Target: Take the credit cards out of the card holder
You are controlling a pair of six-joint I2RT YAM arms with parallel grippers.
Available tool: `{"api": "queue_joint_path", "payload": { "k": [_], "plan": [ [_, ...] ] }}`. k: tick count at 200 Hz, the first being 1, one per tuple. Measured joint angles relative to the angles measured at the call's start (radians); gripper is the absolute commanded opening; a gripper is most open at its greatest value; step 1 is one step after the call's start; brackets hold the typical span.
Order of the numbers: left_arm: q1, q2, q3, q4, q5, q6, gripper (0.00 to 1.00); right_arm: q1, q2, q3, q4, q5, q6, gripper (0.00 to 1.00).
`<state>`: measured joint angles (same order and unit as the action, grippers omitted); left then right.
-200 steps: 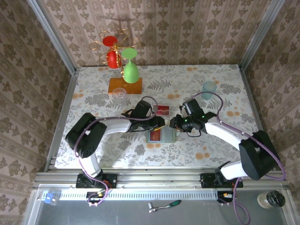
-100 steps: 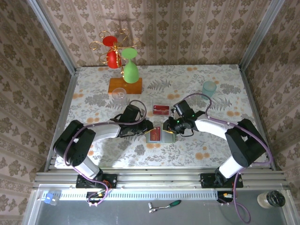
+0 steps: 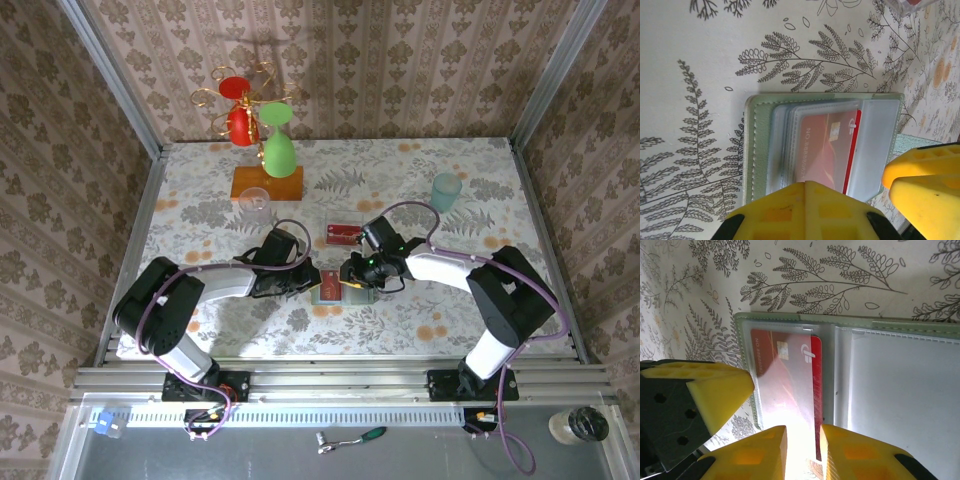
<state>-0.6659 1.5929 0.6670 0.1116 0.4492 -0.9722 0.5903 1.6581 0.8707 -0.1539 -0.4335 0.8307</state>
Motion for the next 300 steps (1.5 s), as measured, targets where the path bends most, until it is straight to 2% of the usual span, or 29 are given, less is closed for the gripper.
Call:
{"api": "queue_joint_path", "payload": {
  "k": [16,300],
  "plan": [
    [0.000,0.000,-0.003,0.000,0.000,0.000,0.00,0.004,0.000,0.001,0.003,-0.002,0.006,0.24],
    [0.000,0.000,-0.035,0.030,0.000,0.000,0.00,0.029,0.124,0.041,0.090,-0.053,0.014,0.21]
  ]
}}
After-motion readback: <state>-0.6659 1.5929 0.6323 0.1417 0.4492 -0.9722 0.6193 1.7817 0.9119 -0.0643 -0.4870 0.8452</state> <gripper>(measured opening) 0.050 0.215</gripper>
